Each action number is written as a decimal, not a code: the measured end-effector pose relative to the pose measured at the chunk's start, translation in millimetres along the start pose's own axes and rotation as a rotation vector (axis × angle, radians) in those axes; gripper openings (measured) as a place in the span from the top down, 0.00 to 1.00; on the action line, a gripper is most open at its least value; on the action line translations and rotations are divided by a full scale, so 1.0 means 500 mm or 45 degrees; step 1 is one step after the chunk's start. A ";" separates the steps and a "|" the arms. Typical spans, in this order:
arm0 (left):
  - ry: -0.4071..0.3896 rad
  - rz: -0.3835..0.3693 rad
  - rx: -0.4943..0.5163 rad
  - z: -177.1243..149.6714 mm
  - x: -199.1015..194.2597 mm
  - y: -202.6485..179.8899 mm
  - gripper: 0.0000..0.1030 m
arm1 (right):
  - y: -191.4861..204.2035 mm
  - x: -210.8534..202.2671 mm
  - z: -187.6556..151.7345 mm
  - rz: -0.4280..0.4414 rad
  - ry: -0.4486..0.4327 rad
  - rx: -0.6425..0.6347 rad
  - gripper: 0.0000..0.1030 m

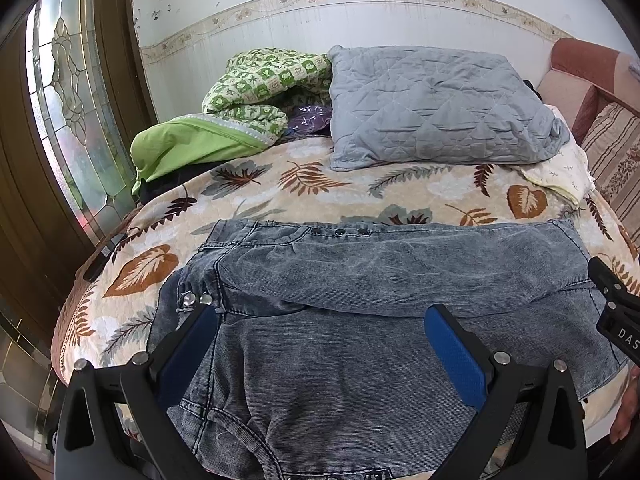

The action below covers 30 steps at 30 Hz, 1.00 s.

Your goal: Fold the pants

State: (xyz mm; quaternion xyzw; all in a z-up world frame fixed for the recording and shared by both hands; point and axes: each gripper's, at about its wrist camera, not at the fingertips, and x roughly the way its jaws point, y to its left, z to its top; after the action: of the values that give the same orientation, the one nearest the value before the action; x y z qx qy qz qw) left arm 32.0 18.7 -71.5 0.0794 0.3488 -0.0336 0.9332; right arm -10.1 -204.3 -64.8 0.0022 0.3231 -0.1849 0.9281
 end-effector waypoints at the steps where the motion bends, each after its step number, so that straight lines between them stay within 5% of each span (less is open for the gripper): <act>1: 0.002 -0.001 0.002 -0.001 0.001 -0.003 0.00 | -0.002 0.000 0.000 0.000 0.000 0.001 0.00; 30: -0.023 0.002 -0.005 -0.001 -0.013 -0.011 0.00 | -0.008 0.005 -0.001 -0.007 0.004 0.012 0.00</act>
State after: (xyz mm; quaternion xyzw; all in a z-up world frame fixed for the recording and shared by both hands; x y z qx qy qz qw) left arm 26.1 13.6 -68.1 0.0775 0.3402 -0.0327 0.9366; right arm -10.0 -208.6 -66.2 0.0058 0.3237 -0.1891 0.9271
